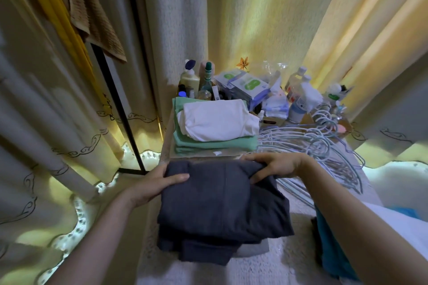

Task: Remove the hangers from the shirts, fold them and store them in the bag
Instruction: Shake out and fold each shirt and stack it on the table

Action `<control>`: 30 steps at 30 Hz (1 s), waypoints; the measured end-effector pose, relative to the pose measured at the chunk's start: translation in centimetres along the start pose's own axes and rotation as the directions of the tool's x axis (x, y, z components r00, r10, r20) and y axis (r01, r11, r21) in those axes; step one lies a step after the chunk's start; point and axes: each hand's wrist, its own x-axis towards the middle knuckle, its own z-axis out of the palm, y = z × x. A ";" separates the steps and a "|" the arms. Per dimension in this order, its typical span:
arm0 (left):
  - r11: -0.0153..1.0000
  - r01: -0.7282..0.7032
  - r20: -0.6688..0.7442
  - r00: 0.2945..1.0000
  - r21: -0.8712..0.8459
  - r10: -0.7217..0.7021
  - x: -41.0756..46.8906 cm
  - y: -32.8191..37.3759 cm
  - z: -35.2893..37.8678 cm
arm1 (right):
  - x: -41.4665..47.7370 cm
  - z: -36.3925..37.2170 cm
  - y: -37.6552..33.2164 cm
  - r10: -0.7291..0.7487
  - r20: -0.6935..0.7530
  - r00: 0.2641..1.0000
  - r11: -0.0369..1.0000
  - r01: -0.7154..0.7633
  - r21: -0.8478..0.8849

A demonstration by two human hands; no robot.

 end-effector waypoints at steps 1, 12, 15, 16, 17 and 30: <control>0.997 -0.013 -0.051 0.999 0.070 0.016 0.3 -0.2 -0.1 | 0.3 -0.2 1.4 0.042 -0.084 0.996 0.999 -0.040 0.023; 0.506 0.241 -0.071 0.941 0.828 -0.332 2.3 -9.0 2.8 | 7.2 7.9 13.3 0.163 -0.523 0.836 0.875 -0.367 -0.314; 0.652 0.168 -0.145 0.985 0.740 -0.089 4.8 -3.6 0.1 | 6.4 4.1 10.6 0.118 -0.551 0.826 0.883 -0.341 -0.323; 0.728 0.132 -0.258 0.964 0.672 0.063 5.8 -1.2 -0.8 | 6.1 2.5 9.1 0.042 -0.645 0.763 0.902 -0.307 -0.304; 0.775 0.086 -0.371 0.907 0.627 0.200 6.6 1.1 -1.4 | 5.9 1.0 7.5 -0.032 -0.751 0.660 0.931 -0.253 -0.262; 0.789 0.134 -0.373 0.825 -0.600 -0.424 16.2 5.0 1.3 | 11.3 -5.2 -2.1 0.511 -0.586 0.629 0.345 0.475 0.810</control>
